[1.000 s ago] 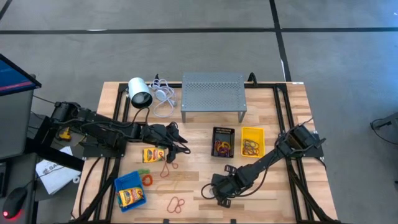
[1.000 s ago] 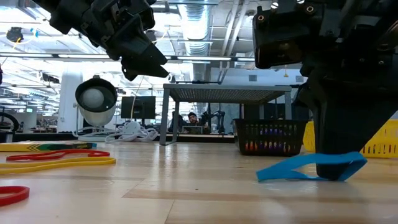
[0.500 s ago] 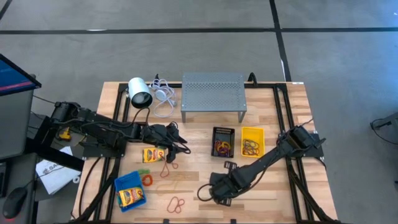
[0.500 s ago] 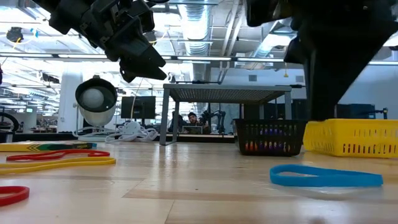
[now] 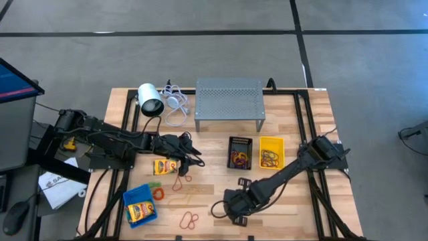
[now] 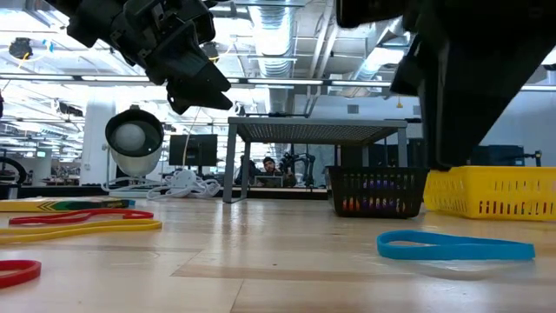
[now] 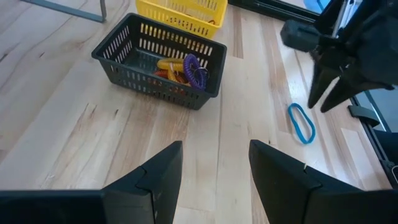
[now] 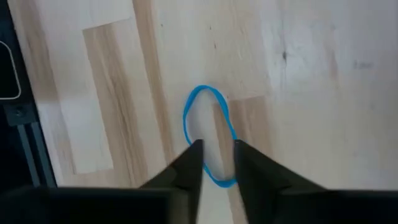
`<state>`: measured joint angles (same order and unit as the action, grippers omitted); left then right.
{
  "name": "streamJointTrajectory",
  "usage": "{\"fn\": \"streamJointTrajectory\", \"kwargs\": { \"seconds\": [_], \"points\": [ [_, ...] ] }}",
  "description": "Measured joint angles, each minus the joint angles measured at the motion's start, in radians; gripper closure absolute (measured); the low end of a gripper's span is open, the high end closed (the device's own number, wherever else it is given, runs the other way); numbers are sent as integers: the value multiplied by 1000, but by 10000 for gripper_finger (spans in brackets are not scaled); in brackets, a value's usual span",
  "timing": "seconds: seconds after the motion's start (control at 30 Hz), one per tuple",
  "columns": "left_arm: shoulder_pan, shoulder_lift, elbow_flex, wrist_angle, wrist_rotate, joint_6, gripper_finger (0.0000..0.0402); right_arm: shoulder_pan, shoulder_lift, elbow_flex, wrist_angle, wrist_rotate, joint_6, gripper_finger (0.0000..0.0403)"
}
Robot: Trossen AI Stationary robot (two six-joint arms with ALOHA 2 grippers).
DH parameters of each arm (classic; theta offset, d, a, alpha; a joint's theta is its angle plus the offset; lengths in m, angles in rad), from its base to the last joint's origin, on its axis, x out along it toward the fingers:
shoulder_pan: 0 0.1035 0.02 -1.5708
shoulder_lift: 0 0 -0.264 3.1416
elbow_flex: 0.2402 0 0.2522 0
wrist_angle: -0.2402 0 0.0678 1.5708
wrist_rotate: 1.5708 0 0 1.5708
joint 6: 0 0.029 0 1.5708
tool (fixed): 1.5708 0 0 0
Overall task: Pick & Place Office Desk Supplies
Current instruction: Put the blue rubber band into the yellow basket
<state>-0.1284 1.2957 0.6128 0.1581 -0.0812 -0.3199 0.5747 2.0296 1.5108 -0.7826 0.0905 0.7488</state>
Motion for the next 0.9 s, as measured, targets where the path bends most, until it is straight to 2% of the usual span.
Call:
{"fn": "streamJointTrajectory", "kwargs": {
  "seconds": [0.13, 0.23, 0.4, 0.67, 0.77, 0.9],
  "points": [
    [0, 0, 0, -1, 0, 0, 220, -13, 16, -9, 57, -14, 23, 238],
    [0, 0, 0, -1, 0, 0, 220, -23, 44, -11, 65, -16, 60, 196],
    [0, 0, 0, -1, 0, 0, 220, -31, 86, -11, 65, -13, 58, 185],
    [0, 0, 0, -2, 0, 1, 220, -33, 138, -6, 60, 10, 31, 245],
    [0, 0, 0, -2, 0, 1, 220, -32, 139, -6, 56, 15, 34, 290],
    [0, 0, 0, -2, 0, 1, 220, -32, 137, -8, 71, 27, 11, 377]
  ]
}}
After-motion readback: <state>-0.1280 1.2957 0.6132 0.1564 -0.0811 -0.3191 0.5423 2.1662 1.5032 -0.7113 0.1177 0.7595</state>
